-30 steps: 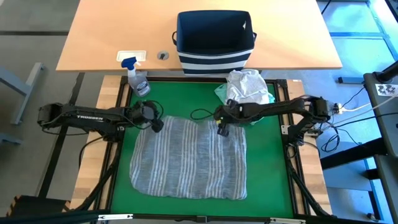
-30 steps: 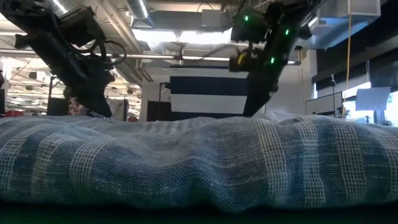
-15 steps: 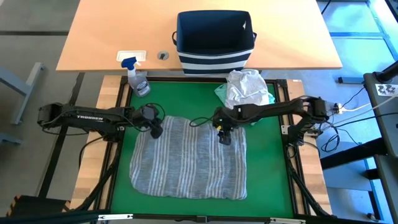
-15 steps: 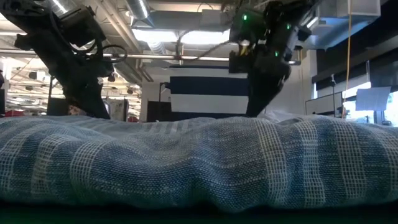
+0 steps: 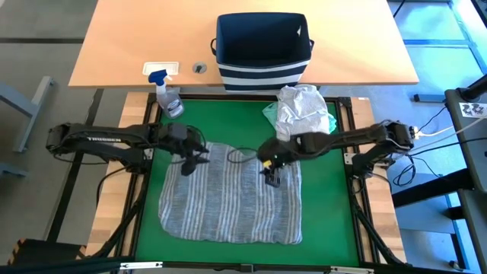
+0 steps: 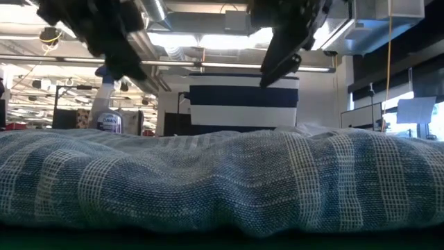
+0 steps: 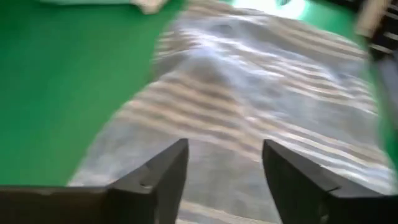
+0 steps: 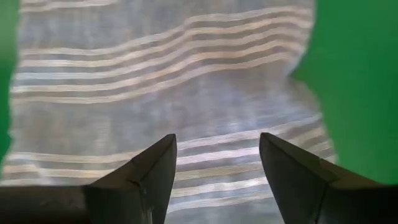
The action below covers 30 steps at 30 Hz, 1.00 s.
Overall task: Fold laundry
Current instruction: Fold the blue polo shirt
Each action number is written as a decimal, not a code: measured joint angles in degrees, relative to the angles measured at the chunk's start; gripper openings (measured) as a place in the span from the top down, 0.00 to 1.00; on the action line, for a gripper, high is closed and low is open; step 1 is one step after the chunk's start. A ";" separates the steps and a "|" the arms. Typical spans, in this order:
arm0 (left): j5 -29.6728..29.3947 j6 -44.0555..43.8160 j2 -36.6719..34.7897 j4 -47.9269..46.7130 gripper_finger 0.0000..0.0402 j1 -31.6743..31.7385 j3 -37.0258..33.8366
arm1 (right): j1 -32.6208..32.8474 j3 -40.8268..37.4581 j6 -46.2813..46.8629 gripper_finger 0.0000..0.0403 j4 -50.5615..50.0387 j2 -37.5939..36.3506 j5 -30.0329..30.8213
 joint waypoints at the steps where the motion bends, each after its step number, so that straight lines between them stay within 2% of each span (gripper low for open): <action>1: 1.24 0.67 0.04 -0.92 0.48 -1.03 0.98 | 1.43 0.00 1.68 0.42 0.00 0.00 0.55; 4: 4.09 2.06 0.61 -5.67 0.39 -5.27 3.28 | 6.10 -0.18 6.99 0.42 -0.48 0.00 3.45; 7: 5.12 0.90 1.33 -9.82 0.36 -11.04 3.73 | 10.75 -1.08 12.08 0.42 -1.11 0.00 6.88; 12: -0.43 -5.91 4.66 -16.13 0.37 -22.66 3.73 | 16.86 -3.50 17.75 0.42 -1.48 0.00 11.69; 16: -6.07 -9.94 9.32 -18.91 0.37 -28.96 3.73 | 19.28 -6.00 20.35 0.42 -1.51 0.00 13.37; 23: -9.53 -15.95 18.19 -21.65 0.37 -31.71 3.73 | 20.85 -9.01 18.16 0.42 -2.26 0.00 10.58; 30: -11.74 -15.72 24.85 -22.19 0.37 -31.69 3.73 | 21.14 -10.12 10.95 0.42 -2.84 0.00 9.79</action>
